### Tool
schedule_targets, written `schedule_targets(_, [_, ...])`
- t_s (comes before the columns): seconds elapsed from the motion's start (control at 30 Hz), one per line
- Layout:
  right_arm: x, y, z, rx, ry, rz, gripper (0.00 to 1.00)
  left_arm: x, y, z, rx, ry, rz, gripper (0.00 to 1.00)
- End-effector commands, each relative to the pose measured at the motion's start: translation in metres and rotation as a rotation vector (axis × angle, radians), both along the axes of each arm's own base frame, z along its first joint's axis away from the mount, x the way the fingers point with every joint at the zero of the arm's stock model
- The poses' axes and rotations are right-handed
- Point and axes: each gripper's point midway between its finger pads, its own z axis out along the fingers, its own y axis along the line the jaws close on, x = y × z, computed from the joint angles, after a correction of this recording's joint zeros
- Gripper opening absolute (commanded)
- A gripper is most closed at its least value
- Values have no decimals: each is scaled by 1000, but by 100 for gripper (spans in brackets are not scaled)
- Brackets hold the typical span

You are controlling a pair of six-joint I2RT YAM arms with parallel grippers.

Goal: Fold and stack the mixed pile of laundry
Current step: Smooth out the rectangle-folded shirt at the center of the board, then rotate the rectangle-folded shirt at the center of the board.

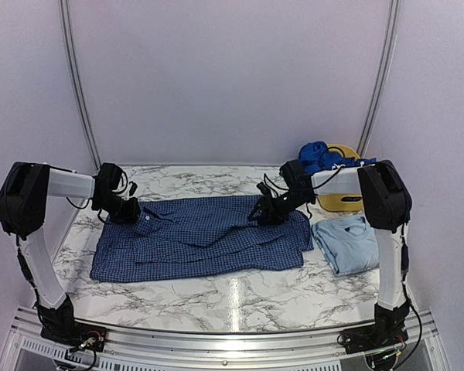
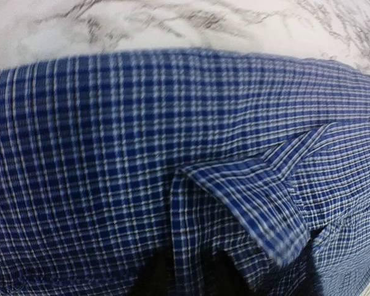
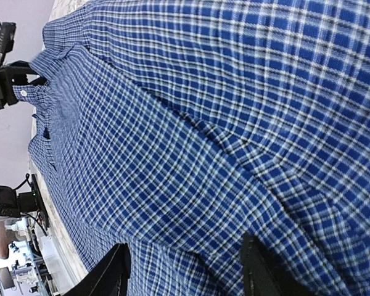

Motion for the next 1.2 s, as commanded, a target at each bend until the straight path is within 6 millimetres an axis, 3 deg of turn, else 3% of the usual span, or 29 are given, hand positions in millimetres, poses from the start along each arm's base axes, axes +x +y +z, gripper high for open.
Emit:
schedule_targets(0.0, [7,-4,60,9,-116,-14,59,-5,24,4,112,-3,45,58])
schedule_targets(0.03, [4,-6,70,9,-129,-21,60,0,27,18,128,-41,58,68])
schedule_targets(0.1, [-7,-10,85,6,-142,-34,60,15,32,48,153,-128,77,76])
schedule_targets(0.2, [-32,-13,87,-19,-121,-37,60,35,41,93,210,-242,115,87])
schedule_targets(0.23, [-43,-9,84,-32,-110,-26,60,40,37,106,210,-275,103,96])
schedule_targets(0.33, [-70,0,70,-64,-73,11,60,47,0,121,232,-326,-28,99])
schedule_targets(0.47, [-100,12,47,-89,-3,57,56,41,-63,102,170,-288,-224,99])
schedule_targets(0.53, [-111,13,31,-117,25,84,55,32,-86,81,183,-246,-292,99])
schedule_targets(0.6, [-115,11,14,-140,54,93,54,25,-98,60,189,-199,-326,99])
schedule_targets(0.7, [-114,8,-7,-174,78,104,53,18,-96,26,210,-114,-336,99])
schedule_targets(0.83, [-97,-2,-30,-221,86,90,52,10,-71,0,326,-55,-298,99])
schedule_targets(0.93, [-69,-19,-59,-280,96,70,50,0,-26,-18,477,17,-208,99])
schedule_targets(1.03, [-21,-22,-71,-310,43,54,49,-18,1,-26,484,80,-135,99])
schedule_targets(1.07, [9,-12,-60,-299,-23,50,49,-25,5,-29,488,94,-127,99])
schedule_targets(1.17, [77,10,-45,-307,-151,42,49,-55,-10,-31,420,134,-133,99])
